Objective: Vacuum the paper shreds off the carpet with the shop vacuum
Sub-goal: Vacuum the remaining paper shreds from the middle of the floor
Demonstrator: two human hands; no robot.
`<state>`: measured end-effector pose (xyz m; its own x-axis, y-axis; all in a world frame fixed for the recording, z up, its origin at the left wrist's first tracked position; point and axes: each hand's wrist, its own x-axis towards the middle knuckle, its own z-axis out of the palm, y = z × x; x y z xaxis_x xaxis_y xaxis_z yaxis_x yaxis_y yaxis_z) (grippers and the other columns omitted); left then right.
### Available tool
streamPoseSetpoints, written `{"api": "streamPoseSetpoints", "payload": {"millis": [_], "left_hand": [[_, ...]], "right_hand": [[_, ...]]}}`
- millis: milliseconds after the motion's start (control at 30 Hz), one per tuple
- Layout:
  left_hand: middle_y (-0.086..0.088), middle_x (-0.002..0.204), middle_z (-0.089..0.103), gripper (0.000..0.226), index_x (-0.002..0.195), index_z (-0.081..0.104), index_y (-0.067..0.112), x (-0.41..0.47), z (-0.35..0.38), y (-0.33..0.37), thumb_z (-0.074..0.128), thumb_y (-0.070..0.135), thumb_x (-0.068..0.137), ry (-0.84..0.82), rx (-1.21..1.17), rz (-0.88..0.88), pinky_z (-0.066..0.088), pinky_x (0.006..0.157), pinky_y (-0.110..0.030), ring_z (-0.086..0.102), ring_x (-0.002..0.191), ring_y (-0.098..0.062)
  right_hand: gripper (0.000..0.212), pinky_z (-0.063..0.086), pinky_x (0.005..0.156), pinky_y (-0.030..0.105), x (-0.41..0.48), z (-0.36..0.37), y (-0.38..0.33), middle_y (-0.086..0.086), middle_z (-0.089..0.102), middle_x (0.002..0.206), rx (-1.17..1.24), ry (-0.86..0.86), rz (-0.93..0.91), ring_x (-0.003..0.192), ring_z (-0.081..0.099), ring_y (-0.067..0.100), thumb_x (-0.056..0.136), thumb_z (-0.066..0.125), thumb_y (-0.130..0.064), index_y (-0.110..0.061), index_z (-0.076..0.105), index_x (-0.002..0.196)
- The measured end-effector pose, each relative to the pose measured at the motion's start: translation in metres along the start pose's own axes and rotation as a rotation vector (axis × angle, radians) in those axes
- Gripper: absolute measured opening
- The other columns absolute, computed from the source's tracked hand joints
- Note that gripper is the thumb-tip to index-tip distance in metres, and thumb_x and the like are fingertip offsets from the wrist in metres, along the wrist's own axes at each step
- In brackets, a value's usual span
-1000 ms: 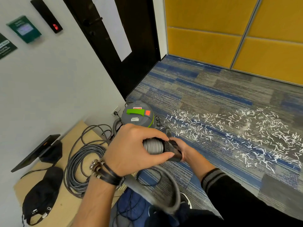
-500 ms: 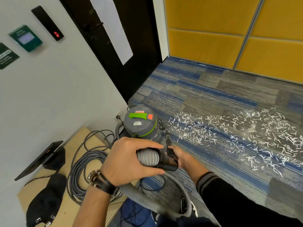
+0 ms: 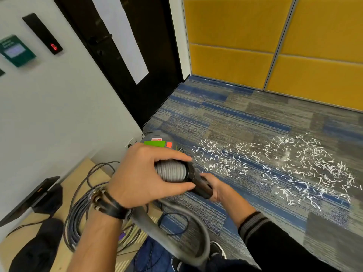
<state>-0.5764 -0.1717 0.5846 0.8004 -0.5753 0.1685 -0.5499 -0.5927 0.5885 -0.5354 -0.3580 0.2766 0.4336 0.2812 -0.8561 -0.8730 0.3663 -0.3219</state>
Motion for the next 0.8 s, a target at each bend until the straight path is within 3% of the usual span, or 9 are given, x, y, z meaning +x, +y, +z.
{"api": "streamPoseSetpoints", "payload": {"millis": [133,233,333,433,533,633,667,767,800], "left_hand": [[0.022,0.098,0.078,0.046,0.107,0.081,0.036,0.006,0.031,-0.003,0.087,0.058,0.067,-0.060,0.060,-0.010,0.060,0.081,-0.028,0.070,0.090,0.009],[0.020,0.103,0.078,0.047,0.109,0.081,0.034,0.008,0.051,-0.009,0.090,0.054,0.067,-0.111,0.031,-0.026,0.060,0.085,-0.031,0.071,0.094,0.007],[0.022,0.103,0.078,0.050,0.110,0.081,0.036,0.006,0.055,-0.007,0.093,0.053,0.065,-0.150,-0.007,-0.017,0.059,0.087,-0.029,0.070,0.095,0.009],[0.022,0.102,0.077,0.056,0.112,0.080,0.034,0.005,0.055,0.004,0.092,0.058,0.063,-0.148,-0.023,0.015,0.059,0.086,-0.028,0.070,0.095,0.008],[0.022,0.101,0.076,0.057,0.112,0.080,0.031,0.008,0.048,0.015,0.092,0.059,0.063,-0.124,-0.038,0.045,0.059,0.084,-0.025,0.070,0.093,0.008],[0.022,0.095,0.077,0.049,0.105,0.082,0.027,0.009,0.034,0.027,0.093,0.053,0.064,-0.104,-0.046,0.074,0.056,0.079,-0.017,0.069,0.087,0.010],[0.022,0.094,0.077,0.047,0.104,0.082,0.026,0.008,0.030,0.030,0.093,0.050,0.066,-0.084,-0.044,0.083,0.055,0.078,-0.016,0.069,0.086,0.010],[0.020,0.096,0.078,0.042,0.104,0.083,0.026,0.003,0.019,0.037,0.088,0.051,0.070,0.032,0.009,0.112,0.058,0.079,-0.021,0.071,0.086,0.007],[0.020,0.097,0.078,0.041,0.104,0.083,0.027,0.002,0.017,0.038,0.086,0.052,0.071,0.069,0.022,0.119,0.058,0.080,-0.023,0.072,0.086,0.006]], "right_hand": [[0.073,0.053,0.091,0.053,0.107,-0.046,-0.004,0.020,0.067,0.117,-0.096,0.016,-0.067,0.103,0.067,0.036,0.077,0.071,-0.041,-0.009,0.049,0.139],[0.078,0.040,0.103,0.064,0.143,-0.065,0.013,0.021,0.062,0.130,-0.156,0.029,-0.056,0.120,0.058,0.041,0.076,0.074,-0.044,-0.012,0.048,0.141],[0.073,0.039,0.102,0.066,0.145,-0.072,0.039,0.021,0.061,0.132,-0.102,0.052,-0.075,0.123,0.057,0.041,0.078,0.071,-0.044,-0.012,0.051,0.140],[0.067,0.045,0.096,0.066,0.143,-0.079,0.052,0.019,0.062,0.131,-0.106,0.061,-0.058,0.116,0.062,0.041,0.077,0.074,-0.048,-0.023,0.052,0.136],[0.050,0.058,0.078,0.043,0.112,-0.078,0.053,0.017,0.063,0.129,0.052,-0.030,0.037,0.103,0.070,0.029,0.093,0.059,-0.033,-0.014,0.053,0.138],[0.058,0.047,0.099,0.058,0.040,-0.058,0.049,0.027,0.053,0.138,-0.011,0.068,-0.075,0.123,0.056,0.040,0.093,0.058,-0.036,-0.006,0.049,0.141],[0.056,0.050,0.096,0.057,0.022,-0.049,0.044,0.029,0.055,0.134,-0.054,0.047,-0.067,0.117,0.059,0.040,0.094,0.056,-0.037,-0.003,0.051,0.139],[0.032,0.059,0.057,0.036,-0.009,-0.035,0.025,0.023,0.068,0.083,0.075,-0.042,-0.001,0.067,0.069,0.030,0.100,0.047,-0.028,0.000,0.056,0.113],[0.030,0.060,0.058,0.036,-0.011,-0.033,0.019,0.021,0.067,0.084,0.126,-0.060,-0.020,0.068,0.069,0.030,0.100,0.047,-0.026,-0.001,0.056,0.112]]}}
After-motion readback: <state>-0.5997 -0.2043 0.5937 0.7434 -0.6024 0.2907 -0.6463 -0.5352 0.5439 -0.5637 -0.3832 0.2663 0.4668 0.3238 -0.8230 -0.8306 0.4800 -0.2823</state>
